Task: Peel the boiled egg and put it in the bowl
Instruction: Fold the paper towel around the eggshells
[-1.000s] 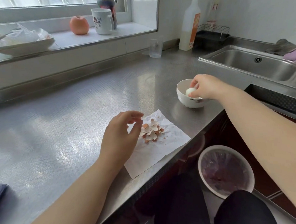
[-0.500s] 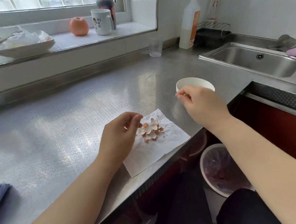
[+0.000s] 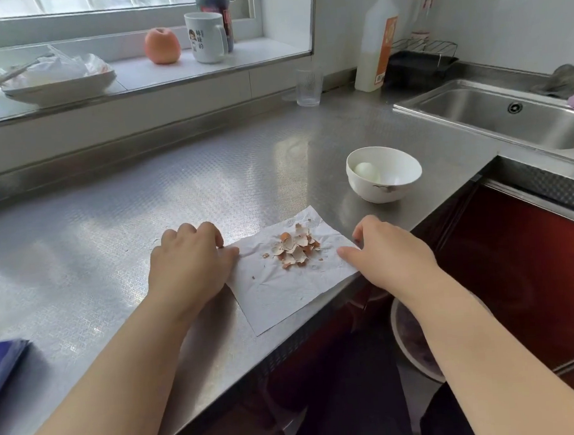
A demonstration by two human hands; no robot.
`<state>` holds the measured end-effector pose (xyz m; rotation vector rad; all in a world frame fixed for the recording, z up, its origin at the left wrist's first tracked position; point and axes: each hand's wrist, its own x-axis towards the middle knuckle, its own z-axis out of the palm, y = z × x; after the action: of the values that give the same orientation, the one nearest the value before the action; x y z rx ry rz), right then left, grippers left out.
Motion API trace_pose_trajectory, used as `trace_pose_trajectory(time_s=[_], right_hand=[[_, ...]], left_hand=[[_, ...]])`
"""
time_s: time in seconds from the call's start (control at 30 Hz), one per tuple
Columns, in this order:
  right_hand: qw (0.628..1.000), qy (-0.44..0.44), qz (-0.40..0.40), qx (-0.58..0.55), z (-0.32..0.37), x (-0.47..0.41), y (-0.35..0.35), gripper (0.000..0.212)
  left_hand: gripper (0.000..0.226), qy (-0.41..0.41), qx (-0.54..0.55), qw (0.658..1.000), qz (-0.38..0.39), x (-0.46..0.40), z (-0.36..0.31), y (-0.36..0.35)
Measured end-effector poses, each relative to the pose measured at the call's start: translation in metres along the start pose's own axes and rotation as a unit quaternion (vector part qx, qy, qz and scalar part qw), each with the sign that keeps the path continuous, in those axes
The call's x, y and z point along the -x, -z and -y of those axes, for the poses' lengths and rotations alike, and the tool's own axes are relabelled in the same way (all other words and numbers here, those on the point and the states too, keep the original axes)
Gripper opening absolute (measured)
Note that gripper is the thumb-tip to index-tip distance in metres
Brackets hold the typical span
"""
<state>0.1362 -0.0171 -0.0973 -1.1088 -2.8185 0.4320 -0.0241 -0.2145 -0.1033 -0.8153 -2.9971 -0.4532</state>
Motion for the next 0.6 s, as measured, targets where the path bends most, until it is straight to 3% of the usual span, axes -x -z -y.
trace_pose_trajectory(time_s=[0.17, 0.27, 0.37, 0.43, 0.5, 0.6], right_hand=[[0.998, 0.012, -0.02, -0.06, 0.005, -0.001, -0.004, 0.015], [0.986, 0.045, -0.055, -0.149, 0.009, 0.001, -0.007, 0.011], [0.969, 0.068, -0.065, -0.229, 0.01, 0.005, -0.009, 0.008], [0.959, 0.087, -0.058, -0.263, 0.011, 0.007, -0.007, 0.022], [0.955, 0.124, -0.047, -0.265, 0.011, 0.012, -0.007, 0.041], [0.953, 0.158, -0.051, -0.254, 0.012, 0.016, -0.006, 0.047]], left_hand=[[0.019, -0.036, 0.012, 0.999, -0.006, 0.002, -0.003, -0.002], [0.005, -0.047, 0.142, 0.989, 0.002, 0.003, -0.005, 0.004], [0.012, -0.042, 0.26, 0.964, 0.033, 0.003, -0.006, 0.013], [0.013, -0.054, 0.26, 0.963, 0.049, 0.001, -0.003, 0.018], [0.029, -0.049, 0.277, 0.953, 0.113, -0.001, 0.001, 0.023], [0.056, -0.048, 0.234, 0.952, 0.193, -0.004, 0.009, 0.028]])
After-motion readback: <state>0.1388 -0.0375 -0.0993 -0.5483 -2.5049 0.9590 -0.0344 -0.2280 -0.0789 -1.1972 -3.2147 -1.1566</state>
